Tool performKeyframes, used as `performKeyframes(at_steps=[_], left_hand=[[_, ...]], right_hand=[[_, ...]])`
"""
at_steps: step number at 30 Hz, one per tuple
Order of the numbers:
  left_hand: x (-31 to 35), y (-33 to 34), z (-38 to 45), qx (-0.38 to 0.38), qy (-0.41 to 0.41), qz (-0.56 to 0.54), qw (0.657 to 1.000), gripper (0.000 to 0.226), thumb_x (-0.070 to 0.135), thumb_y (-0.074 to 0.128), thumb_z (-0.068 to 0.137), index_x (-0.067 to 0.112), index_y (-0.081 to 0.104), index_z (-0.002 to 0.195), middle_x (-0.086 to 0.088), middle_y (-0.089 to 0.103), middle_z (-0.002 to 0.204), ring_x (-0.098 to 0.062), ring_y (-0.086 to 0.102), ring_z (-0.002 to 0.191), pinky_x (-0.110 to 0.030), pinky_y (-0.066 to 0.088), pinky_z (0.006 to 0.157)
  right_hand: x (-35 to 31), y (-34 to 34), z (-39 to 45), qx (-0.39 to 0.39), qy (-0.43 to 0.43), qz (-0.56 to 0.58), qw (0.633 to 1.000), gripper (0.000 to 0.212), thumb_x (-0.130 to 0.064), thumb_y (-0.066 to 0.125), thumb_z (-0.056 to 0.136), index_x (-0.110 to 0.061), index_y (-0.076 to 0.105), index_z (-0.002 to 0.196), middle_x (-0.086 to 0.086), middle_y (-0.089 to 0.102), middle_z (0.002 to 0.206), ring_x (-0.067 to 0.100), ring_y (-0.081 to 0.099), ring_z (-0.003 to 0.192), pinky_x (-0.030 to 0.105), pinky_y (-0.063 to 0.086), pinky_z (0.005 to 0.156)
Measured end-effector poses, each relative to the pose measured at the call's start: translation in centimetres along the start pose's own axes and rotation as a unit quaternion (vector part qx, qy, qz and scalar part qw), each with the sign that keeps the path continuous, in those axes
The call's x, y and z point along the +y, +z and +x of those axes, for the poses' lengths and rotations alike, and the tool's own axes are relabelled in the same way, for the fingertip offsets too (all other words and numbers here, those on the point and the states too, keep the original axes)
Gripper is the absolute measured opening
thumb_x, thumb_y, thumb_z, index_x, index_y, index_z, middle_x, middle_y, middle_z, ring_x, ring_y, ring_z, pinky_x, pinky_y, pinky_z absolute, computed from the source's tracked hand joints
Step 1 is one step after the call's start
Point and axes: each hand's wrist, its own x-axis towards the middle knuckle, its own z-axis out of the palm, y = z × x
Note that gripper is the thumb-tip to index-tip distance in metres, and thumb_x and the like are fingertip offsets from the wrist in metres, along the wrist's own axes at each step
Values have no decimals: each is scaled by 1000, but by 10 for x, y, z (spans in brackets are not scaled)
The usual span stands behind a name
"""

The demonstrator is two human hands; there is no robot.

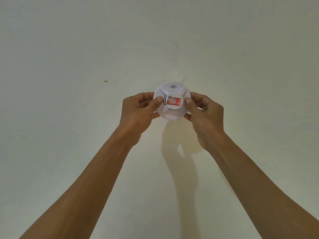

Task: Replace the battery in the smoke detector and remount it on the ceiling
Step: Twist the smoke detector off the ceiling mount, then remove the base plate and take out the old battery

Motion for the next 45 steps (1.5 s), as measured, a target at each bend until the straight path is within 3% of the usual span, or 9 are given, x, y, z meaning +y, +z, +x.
performKeyframes(at_steps=[7, 16, 24, 30, 33, 37, 39, 42, 45], left_hand=[[-63, -8, -88, -2, -115, -38, 993, 27, 11, 71, 91, -2, 68, 115, -16, 78, 101, -25, 78, 91, -31, 63, 75], [-222, -30, -240, 9, -289, -48, 956, 23, 9, 70, 89, -1, 70, 110, -17, 79, 98, -26, 78, 90, -29, 62, 72], [-331, -58, -347, 22, -318, -48, 947, 25, 11, 71, 87, 1, 70, 110, -15, 80, 99, -26, 78, 92, -32, 62, 75], [-364, -67, -395, 21, -306, -33, 951, 27, 26, 66, 93, 5, 73, 107, -12, 79, 103, -24, 77, 95, -36, 61, 86], [-362, -68, -408, -9, -309, 40, 950, 49, 55, 68, 82, 12, 79, 104, -9, 80, 103, -30, 75, 102, -42, 59, 95], [-344, -67, -422, -60, -290, 129, 946, 70, 75, 75, 63, 13, 81, 94, -5, 81, 94, -22, 75, 98, -45, 58, 97], [-330, -66, -431, -72, -274, 146, 948, 70, 73, 79, 56, 14, 81, 93, -4, 81, 92, -21, 76, 94, -47, 58, 95], [-312, -66, -447, -76, -243, 129, 958, 63, 59, 87, 55, 12, 80, 96, -8, 80, 97, -28, 76, 97, -52, 57, 96], [-298, -68, -464, -52, -206, 94, 973, 56, 51, 89, 57, 12, 79, 95, -5, 80, 91, -25, 76, 86, -48, 59, 93]], right_hand=[[62, -50, -90, -54, 134, 65, 987, 32, -20, 67, 92, -7, 66, 121, 12, 73, 111, 24, 72, 101, 38, 59, 86], [209, -128, -247, -68, 359, 124, 923, 31, -24, 64, 90, -3, 69, 113, 9, 75, 103, 24, 70, 99, 33, 58, 87], [308, -160, -350, -91, 436, 159, 881, 34, -25, 63, 92, -3, 67, 117, 10, 74, 107, 28, 71, 100, 32, 59, 78], [346, -176, -389, -108, 353, 150, 917, 34, -19, 64, 90, 1, 66, 117, 16, 73, 113, 29, 71, 105, 31, 59, 82], [347, -184, -402, -138, 248, 19, 959, 27, -20, 70, 88, -9, 71, 112, 8, 77, 103, 21, 73, 97, 32, 59, 83], [333, -191, -419, -182, 77, -166, 966, 29, -23, 75, 84, -14, 72, 112, -4, 76, 101, 3, 71, 93, 14, 53, 78], [320, -193, -432, -195, 16, -191, 962, 32, -21, 76, 84, -12, 72, 114, -3, 74, 106, 2, 68, 98, 10, 52, 78], [299, -196, -447, -216, -37, -199, 955, 36, -18, 78, 82, -11, 71, 117, 0, 72, 111, 10, 68, 104, 24, 58, 84], [269, -200, -452, -235, 3, -188, 954, 50, -30, 82, 75, -17, 69, 121, -3, 69, 118, 10, 66, 111, 29, 58, 90]])
